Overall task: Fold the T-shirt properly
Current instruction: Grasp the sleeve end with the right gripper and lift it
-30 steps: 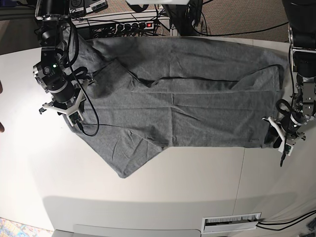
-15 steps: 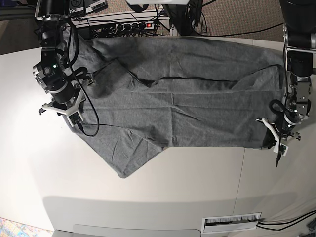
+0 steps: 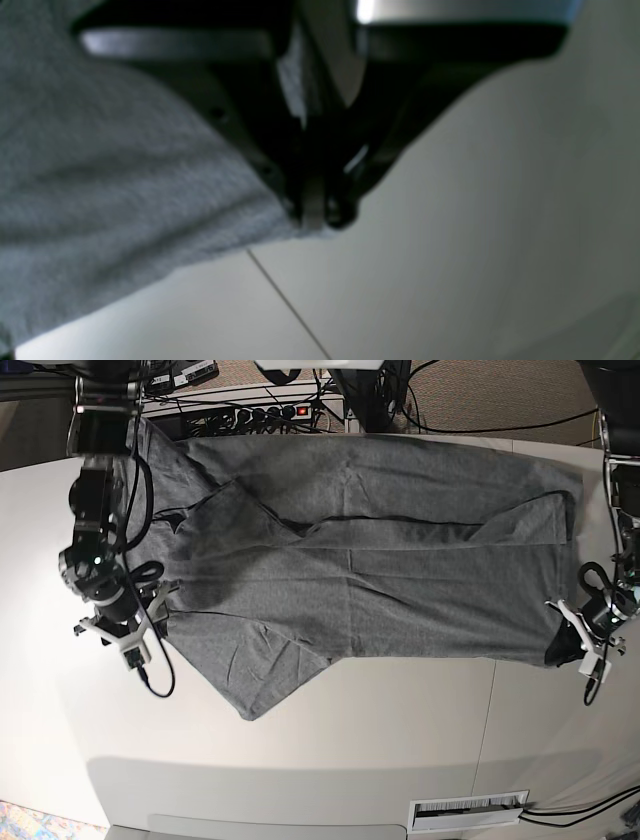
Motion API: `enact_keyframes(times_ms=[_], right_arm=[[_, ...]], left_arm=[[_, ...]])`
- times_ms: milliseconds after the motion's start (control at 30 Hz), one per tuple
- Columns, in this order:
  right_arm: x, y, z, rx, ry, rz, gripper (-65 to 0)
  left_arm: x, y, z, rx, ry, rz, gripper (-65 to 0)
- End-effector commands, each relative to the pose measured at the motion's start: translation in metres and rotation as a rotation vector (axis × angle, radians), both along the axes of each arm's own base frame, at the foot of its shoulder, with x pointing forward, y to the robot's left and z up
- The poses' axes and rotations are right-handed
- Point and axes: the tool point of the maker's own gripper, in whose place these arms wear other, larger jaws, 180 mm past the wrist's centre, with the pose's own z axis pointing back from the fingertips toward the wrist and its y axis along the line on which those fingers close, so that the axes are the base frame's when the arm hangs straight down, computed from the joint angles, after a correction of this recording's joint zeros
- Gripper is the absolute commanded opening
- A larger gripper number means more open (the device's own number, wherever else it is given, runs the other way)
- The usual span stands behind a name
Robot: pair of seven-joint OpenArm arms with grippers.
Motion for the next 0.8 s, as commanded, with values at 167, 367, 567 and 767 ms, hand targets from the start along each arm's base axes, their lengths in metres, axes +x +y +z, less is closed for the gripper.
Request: enact_keyframes(times_ms=[167,367,567,767], right_arm=[[0.052,-0.013,0.04,0.057,-0.09,-0.013,-38.7],[0.072,-0.002,0.021,0.103,-0.017,0.035,-38.7],[0.082,0.031,-0.011,0.087,0.061,0.146,-38.7],[0.077,0.037,-0.032,0.01,0.133,0.193,-38.7]], left_arm=[[0.011,0.031,0.039,-0.035,-0.069,0.068,-65.0],[0.012,0.031,0.042,-0.07,-0.074,0.082,-65.0],[0.011,0.031,0.039,-0.062,-0.056,0.082,-65.0],[0.01,0.031,0.038,-0.059,-0.051,0.082,-65.0]])
